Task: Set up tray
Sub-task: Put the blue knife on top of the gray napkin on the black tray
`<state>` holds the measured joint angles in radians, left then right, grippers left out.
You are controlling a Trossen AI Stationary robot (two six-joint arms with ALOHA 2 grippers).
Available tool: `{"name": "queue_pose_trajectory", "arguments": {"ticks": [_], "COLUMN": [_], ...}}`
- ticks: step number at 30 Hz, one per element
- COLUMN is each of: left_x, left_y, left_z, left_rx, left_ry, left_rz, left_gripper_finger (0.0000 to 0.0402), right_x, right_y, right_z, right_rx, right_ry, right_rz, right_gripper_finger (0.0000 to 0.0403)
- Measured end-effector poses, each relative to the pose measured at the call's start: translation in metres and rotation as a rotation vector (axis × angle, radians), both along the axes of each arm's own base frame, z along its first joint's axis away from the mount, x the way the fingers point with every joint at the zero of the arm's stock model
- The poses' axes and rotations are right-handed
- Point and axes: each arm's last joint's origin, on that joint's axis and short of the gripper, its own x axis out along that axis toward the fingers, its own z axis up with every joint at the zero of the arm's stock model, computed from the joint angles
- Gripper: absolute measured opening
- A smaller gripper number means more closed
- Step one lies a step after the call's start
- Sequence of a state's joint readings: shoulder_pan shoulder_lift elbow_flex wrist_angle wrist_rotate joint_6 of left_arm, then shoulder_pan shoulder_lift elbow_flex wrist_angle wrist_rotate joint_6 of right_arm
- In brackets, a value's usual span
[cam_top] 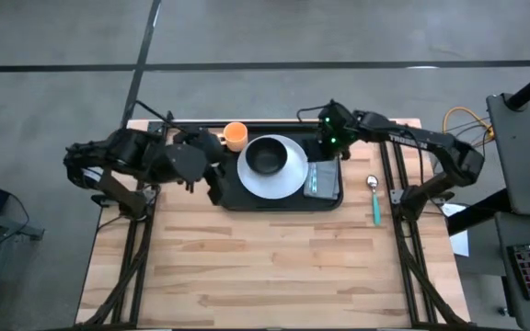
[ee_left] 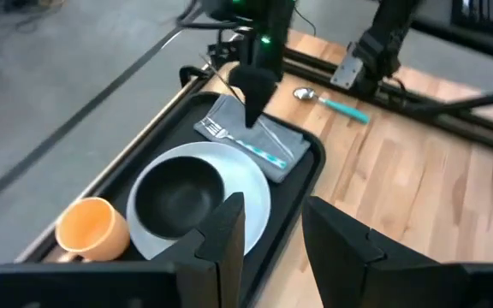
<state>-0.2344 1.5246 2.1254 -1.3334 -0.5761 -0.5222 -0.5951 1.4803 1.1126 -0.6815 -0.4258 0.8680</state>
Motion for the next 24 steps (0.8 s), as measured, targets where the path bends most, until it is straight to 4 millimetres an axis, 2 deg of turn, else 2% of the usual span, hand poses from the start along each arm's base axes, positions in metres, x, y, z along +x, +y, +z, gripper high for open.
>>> {"name": "queue_pose_trajectory", "arguments": {"ticks": [4, 9, 18, 24], "left_x": [-0.013, -0.022, -0.028, -0.028], "left_y": [0.003, 0.005, 0.006, 0.005], "left_z": [0.003, 0.004, 0.006, 0.005], "left_rx": [0.018, 0.023, 0.060, 0.054], "left_ry": [0.027, 0.042, 0.067, 0.088], "left_rz": [-0.013, -0.012, -0.063, -0.123], "left_gripper_finger": [0.0100, 0.0100, 0.0100, 0.0100], "right_x": [-0.012, -0.013, -0.004, -0.009], "right_y": [-0.017, -0.023, -0.034, -0.045], "right_z": [-0.015, -0.040, -0.083, -0.096], "right_rx": [0.107, 0.224, 0.362, 0.382], "right_ry": [0.120, 0.250, 0.363, 0.384], "right_rz": [-0.097, -0.148, -0.179, -0.197], "right_gripper_finger": [0.0015, 0.0015, 0.0015, 0.0015]}}
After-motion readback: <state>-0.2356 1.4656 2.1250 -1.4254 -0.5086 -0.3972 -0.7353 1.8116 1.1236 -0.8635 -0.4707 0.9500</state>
